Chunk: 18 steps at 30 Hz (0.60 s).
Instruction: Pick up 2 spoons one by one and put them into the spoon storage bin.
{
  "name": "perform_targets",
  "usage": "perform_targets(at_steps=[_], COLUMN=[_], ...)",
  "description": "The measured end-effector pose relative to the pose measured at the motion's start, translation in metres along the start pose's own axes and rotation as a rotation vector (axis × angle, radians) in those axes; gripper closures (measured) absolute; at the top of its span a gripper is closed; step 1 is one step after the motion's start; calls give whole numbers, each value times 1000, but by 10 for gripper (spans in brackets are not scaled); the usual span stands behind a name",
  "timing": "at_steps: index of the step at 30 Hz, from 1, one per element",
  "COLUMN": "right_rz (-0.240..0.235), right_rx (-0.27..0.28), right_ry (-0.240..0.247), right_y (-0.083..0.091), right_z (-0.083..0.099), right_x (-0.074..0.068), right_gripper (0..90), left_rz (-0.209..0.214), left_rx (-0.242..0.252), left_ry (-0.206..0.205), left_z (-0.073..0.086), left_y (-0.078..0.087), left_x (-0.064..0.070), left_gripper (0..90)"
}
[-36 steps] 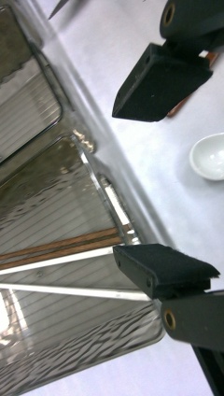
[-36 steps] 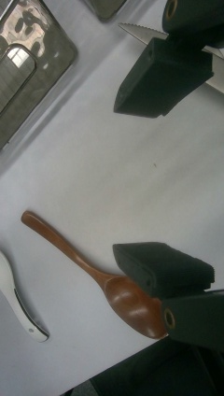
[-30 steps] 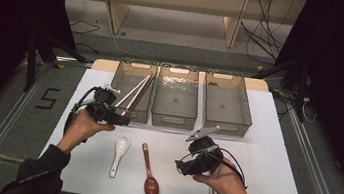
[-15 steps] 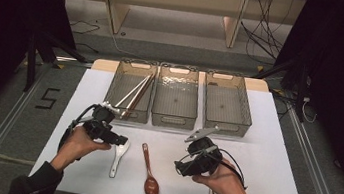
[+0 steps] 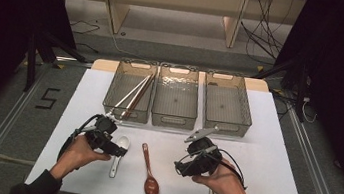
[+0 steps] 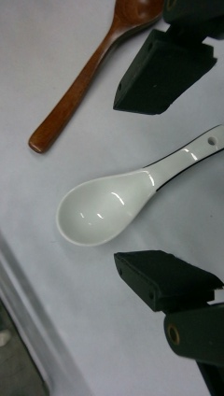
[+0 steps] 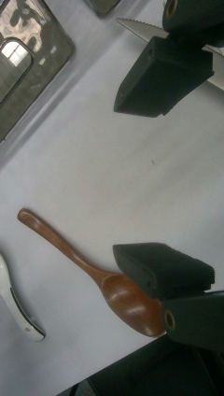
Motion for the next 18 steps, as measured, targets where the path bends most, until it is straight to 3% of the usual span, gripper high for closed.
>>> perform_targets(at_steps=[18], right_rz=[-3], right_rx=[-3], right_ry=[-4], right_y=[0], right_z=[1], right_x=[-1], right_gripper=[273], left_rz=[28], left_rx=[-96], left_ry=[-41], left_z=[24], left_y=[-13], left_x=[12], left_gripper=[361])
Point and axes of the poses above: each handheld gripper's, and its own axes: y roughly backward along the jaws, z roughly out of its underside, x roughly to its right, the point moved 10 cm from there along -y, roughly forward along the jaws, and after that the axes turned 15 degrees about -z, right-handed, at the moved point
